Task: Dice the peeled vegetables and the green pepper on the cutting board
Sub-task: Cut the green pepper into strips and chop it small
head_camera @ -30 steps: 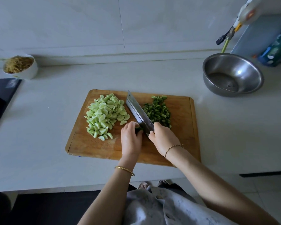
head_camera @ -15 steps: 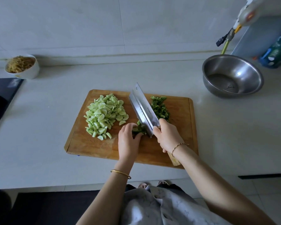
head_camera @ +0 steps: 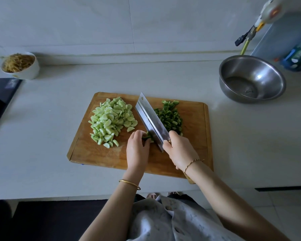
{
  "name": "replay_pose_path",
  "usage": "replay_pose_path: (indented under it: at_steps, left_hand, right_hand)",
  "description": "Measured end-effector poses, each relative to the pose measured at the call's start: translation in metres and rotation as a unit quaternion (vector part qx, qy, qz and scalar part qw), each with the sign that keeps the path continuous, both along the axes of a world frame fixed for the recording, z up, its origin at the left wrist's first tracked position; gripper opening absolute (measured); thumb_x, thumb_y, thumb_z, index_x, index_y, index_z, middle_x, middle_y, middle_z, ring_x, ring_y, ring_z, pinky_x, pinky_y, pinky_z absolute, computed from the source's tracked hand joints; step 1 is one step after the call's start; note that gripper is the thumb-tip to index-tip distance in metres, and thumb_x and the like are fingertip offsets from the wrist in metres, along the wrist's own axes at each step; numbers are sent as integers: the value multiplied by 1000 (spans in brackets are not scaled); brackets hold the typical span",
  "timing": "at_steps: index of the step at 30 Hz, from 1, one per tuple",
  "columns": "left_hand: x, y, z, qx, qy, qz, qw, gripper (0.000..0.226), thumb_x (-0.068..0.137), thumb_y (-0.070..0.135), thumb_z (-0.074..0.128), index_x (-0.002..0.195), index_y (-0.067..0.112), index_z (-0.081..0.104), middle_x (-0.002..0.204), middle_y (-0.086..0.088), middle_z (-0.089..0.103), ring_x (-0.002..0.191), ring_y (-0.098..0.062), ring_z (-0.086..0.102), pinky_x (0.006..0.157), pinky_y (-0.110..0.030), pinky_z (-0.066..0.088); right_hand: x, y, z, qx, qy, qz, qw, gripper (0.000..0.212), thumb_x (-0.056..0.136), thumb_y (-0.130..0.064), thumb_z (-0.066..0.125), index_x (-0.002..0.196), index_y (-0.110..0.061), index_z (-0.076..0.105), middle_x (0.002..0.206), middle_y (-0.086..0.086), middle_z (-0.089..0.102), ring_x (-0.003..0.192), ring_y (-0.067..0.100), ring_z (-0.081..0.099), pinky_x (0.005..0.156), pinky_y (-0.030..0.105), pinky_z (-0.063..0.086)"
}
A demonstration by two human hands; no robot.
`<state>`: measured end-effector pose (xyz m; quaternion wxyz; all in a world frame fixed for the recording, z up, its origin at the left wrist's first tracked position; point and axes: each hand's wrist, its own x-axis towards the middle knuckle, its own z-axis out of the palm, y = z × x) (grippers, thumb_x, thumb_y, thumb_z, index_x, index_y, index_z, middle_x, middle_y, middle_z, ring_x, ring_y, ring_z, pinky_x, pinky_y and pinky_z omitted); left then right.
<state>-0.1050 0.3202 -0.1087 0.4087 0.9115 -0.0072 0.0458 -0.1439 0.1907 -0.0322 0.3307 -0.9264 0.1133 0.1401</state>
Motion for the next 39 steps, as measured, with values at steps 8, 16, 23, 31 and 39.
replay_pose_path:
  at_steps: [8,16,23,31,39]
  left_hand:
    - [1,2,-5,2,-40,-28,999,11,82,-2,63,82,7,57,84,3,57,77,-17,54,64,-34,48]
    - [-3,1,-8,2,-29,-27,999,10,83,2,65,84,8,57,86,4,57,82,-16,53,71,-28,45]
    - [-1,2,-5,-19,-3,-7,1000,8,85,4,64,92,7,62,97,0,57,84,-11,51,72,-19,38]
    - [2,-1,-4,-22,3,2,1000,6,84,5,65,88,8,62,88,7,55,80,-8,50,66,-9,35]
    - [4,1,-8,-33,5,3,999,7,83,1,65,80,7,63,84,3,59,75,-7,50,65,-6,37]
  right_hand:
    - [7,14,-11,-36,16,1,999,16,101,-23,40,89,-12,44,67,0,47,54,17,46,50,33,40]
    - [31,16,-16,68,39,-92,993,16,101,-26,39,99,-11,45,79,6,53,58,23,56,52,37,56]
    - [10,0,-12,83,-17,-83,993,17,100,-23,41,90,-11,44,67,6,47,48,16,43,39,25,44]
    - [2,6,-3,22,-9,-33,999,17,101,-26,41,96,-10,47,70,6,53,52,18,48,54,42,55]
    - [9,14,-2,-24,-3,-14,1000,17,101,-25,40,89,-14,43,70,2,51,55,18,51,51,35,51]
